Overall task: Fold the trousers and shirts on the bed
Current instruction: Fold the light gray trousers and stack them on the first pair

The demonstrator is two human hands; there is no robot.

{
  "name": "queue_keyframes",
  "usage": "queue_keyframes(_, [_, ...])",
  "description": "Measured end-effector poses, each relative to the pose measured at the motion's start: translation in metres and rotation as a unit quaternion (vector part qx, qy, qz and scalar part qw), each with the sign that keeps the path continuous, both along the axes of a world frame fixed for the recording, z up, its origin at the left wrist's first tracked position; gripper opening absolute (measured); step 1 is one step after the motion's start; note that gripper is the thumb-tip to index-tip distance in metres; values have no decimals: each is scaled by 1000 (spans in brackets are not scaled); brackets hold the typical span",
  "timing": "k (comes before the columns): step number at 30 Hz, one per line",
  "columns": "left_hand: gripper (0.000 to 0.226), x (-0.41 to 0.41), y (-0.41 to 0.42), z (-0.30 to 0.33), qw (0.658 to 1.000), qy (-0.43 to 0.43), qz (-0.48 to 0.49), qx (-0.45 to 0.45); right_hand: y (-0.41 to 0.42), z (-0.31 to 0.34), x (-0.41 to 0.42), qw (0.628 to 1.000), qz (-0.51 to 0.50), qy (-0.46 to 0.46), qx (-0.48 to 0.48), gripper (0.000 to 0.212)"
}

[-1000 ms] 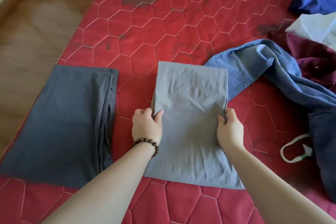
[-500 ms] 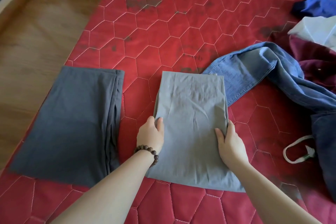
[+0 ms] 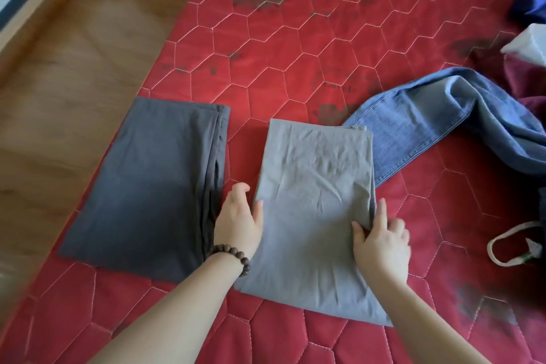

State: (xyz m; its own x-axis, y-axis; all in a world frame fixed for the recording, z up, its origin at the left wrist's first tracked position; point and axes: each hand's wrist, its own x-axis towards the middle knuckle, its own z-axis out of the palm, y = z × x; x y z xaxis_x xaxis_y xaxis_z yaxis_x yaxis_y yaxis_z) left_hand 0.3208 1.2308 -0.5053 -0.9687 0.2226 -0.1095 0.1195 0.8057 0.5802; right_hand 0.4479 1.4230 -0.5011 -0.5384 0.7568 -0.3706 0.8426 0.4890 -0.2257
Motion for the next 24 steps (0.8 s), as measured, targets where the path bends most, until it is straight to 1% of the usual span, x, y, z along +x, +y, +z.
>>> queue_keyframes(1, [34, -4, -10, 4, 999, 31, -15, 10, -6, 7, -4, 999, 4, 27, 37, 69])
queue_keyframes(3, [39, -17, -37, 9, 996, 85, -42, -5, -28, 19, -18, 988, 44, 137, 62, 67])
queue_keyframes(4, [43, -24, -53, 9, 994, 93, -49, -35, -45, 24, -28, 978, 78, 189, 50, 64])
queue_keyframes(5, [48, -32, -70, 8, 992, 91, -47, -74, -66, 26, -39, 969, 108, 224, 17, 62])
queue_keyframes(6, [53, -39, -88, 6, 989, 83, -36, -113, -88, 28, -51, 962, 130, 239, -36, 61])
queue_keyframes(8, [63, -52, -124, 1, 981, 62, -2, -184, -136, 26, -74, 945, 164, 237, -153, 64])
queue_keyframes(9, [68, -59, -141, -2, 976, 47, 17, -213, -156, 22, -86, 939, 171, 225, -193, 67])
queue_keyframes(10, [71, -67, -155, -4, 971, 30, 35, -236, -172, 17, -96, 938, 168, 211, -218, 70])
queue_keyframes(12, [75, -80, -184, -6, 962, -17, 84, -261, -195, 10, -115, 945, 145, 178, -233, 77])
queue_keyframes(15, [79, -95, -209, -5, 955, -69, 139, -254, -211, 4, -133, 963, 86, 138, -215, 88])
queue_keyframes(17, [81, -101, -218, -5, 957, -69, 133, -247, -217, 2, -139, 964, 56, 112, -233, 92])
queue_keyframes(18, [79, -106, -222, -5, 961, -72, 130, -232, -221, 2, -140, 963, 58, 96, -243, 93])
queue_keyframes(20, [70, -117, -229, -3, 968, -102, 132, -190, -226, 0, -140, 960, 69, 79, -260, 93])
queue_keyframes(22, [54, -125, -235, 0, 970, -135, 114, -166, -228, -1, -140, 954, 53, 95, -279, 91])
queue_keyframes(24, [40, -130, -239, 6, 977, -160, 104, -98, -225, 0, -144, 953, 23, 110, -281, 87])
